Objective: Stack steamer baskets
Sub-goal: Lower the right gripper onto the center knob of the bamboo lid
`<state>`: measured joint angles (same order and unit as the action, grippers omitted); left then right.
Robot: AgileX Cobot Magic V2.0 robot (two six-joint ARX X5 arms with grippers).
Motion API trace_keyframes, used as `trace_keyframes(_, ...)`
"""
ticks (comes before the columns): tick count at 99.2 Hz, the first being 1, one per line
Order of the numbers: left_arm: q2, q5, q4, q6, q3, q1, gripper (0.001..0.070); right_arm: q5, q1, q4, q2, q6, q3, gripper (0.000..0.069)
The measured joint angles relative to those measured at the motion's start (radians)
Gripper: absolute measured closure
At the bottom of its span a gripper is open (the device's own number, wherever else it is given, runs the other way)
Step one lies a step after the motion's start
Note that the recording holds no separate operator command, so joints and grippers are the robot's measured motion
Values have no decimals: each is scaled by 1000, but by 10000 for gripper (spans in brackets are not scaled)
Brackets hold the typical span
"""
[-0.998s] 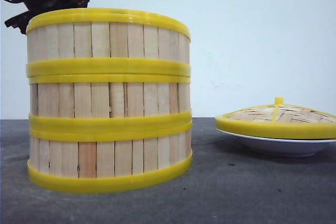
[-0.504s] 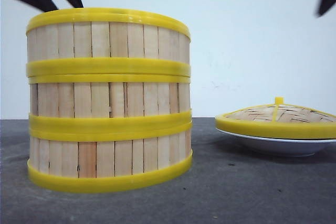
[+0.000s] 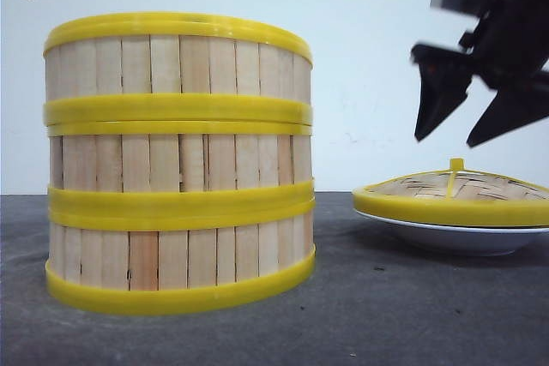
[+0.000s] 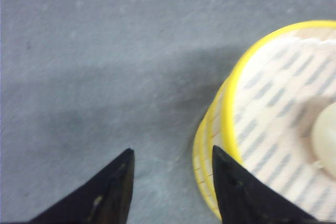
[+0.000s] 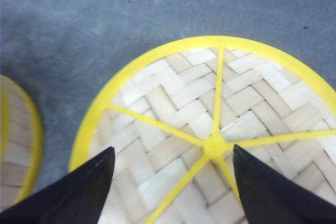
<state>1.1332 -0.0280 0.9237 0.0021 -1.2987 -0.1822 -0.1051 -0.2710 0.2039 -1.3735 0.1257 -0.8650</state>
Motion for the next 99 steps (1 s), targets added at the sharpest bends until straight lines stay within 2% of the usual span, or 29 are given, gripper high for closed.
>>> trace_keyframes(8,0,1,0,6,0,8,433,0,5,-31,-35,-6,0,253)
trace_keyframes(32,0,3,0,6,0,10,433,3,27,-48,-86,-16,0,325)
trace_keyframes(73,0,3,0,6,0,10,433,11,42,-59,-92,-25,0,616)
trace_keyframes(99,0,3,-13,9,0,21,433,0,41,-16,-75,-25,-16,628)
